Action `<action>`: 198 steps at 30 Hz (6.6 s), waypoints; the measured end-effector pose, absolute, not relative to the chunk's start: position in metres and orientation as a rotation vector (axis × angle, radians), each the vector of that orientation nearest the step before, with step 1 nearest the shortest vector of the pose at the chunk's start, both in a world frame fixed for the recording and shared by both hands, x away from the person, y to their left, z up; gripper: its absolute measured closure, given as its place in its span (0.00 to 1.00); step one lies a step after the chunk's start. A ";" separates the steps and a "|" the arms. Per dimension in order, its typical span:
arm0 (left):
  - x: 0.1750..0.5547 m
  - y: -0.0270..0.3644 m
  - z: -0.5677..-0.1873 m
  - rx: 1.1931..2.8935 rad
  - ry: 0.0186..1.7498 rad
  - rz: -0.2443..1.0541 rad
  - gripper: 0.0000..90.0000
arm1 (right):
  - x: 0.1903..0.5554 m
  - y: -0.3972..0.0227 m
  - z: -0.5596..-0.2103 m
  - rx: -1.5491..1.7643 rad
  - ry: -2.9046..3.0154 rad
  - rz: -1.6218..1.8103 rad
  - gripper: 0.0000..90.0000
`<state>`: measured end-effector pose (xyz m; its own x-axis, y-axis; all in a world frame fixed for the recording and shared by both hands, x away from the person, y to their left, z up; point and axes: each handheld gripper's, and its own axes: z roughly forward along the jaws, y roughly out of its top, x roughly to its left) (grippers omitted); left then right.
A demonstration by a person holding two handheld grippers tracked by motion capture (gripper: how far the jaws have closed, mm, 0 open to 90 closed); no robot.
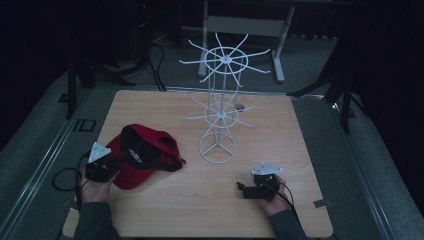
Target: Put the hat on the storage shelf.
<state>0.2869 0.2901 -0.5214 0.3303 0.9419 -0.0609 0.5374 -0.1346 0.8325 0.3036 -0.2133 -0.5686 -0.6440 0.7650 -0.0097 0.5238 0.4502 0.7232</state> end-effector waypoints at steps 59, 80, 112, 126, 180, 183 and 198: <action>0.270 0.315 -0.530 1.869 1.481 0.735 1.00 | 0.303 -0.213 -0.569 1.100 2.369 1.007 0.18; 0.254 0.265 -0.530 1.952 1.363 0.665 1.00 | 0.303 -0.213 -0.569 1.100 2.369 1.007 0.18; 0.260 0.226 -0.527 1.962 1.228 0.500 0.94 | 0.304 -0.213 -0.569 1.099 2.369 1.007 0.18; 0.260 0.247 -0.511 1.817 1.261 0.418 0.61 | 0.304 -0.213 -0.569 1.100 2.369 1.007 0.18; 0.294 0.195 -0.555 2.029 1.198 0.015 0.65 | 0.304 -0.213 -0.569 1.100 2.369 1.007 0.18; 0.292 0.195 -0.555 2.023 1.189 -0.004 0.70 | 0.304 -0.213 -0.569 1.100 2.369 1.006 0.18; 0.277 0.196 -0.544 1.979 1.117 0.092 0.95 | 0.304 -0.213 -0.569 1.100 2.369 1.007 0.18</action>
<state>0.2773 0.1960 -0.5445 0.6001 0.7347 -0.3163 0.6727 -0.2495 0.6966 0.3037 -0.2130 -0.5686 -0.6420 0.7666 -0.0095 0.5250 0.4487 0.7232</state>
